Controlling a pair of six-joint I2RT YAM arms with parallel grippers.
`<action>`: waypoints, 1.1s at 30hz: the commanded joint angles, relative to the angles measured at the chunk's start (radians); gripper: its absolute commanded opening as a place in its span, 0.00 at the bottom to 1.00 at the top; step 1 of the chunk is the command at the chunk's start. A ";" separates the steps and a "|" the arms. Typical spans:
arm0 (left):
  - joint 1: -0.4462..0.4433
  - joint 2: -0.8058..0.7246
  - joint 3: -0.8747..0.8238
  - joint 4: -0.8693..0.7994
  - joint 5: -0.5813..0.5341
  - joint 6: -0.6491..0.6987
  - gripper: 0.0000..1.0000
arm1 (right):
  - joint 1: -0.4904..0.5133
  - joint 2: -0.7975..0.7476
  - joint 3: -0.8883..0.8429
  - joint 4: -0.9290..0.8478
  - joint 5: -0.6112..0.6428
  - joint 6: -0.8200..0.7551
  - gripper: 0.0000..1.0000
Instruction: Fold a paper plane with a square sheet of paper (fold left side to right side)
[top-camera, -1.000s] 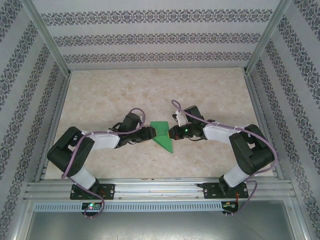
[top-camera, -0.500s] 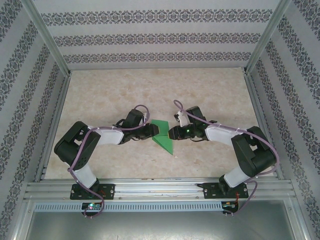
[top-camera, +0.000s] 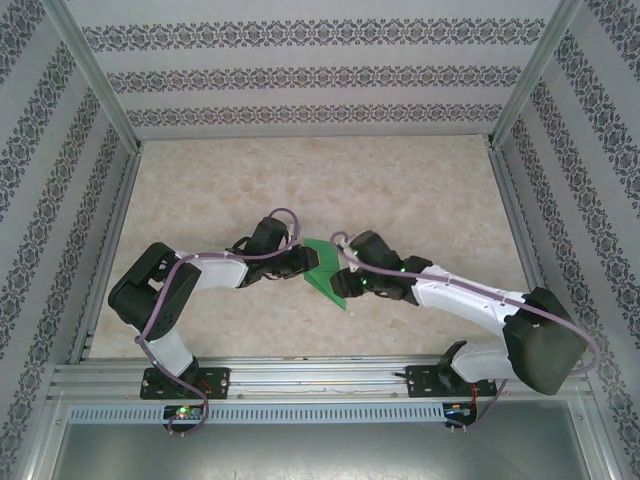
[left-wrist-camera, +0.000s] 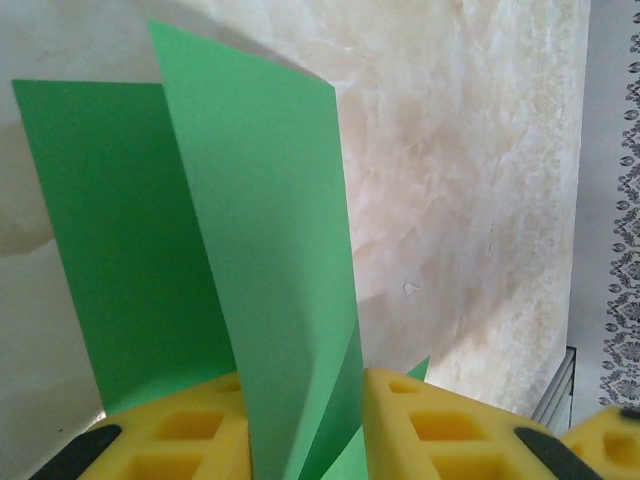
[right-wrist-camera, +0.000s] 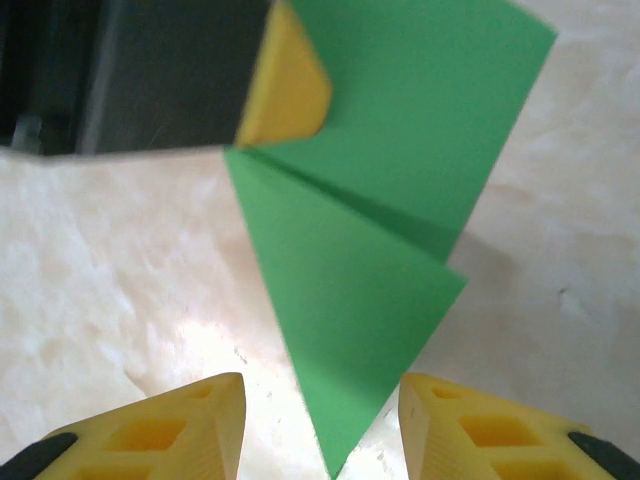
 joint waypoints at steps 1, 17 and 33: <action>0.009 -0.026 0.017 0.037 0.017 -0.023 0.30 | 0.093 0.010 0.005 -0.053 0.251 0.010 0.45; 0.010 -0.045 0.043 -0.011 0.025 -0.031 0.30 | 0.244 0.266 0.124 -0.045 0.411 -0.029 0.41; 0.009 -0.050 0.045 -0.020 0.021 -0.033 0.29 | 0.245 0.330 0.135 -0.066 0.452 -0.028 0.33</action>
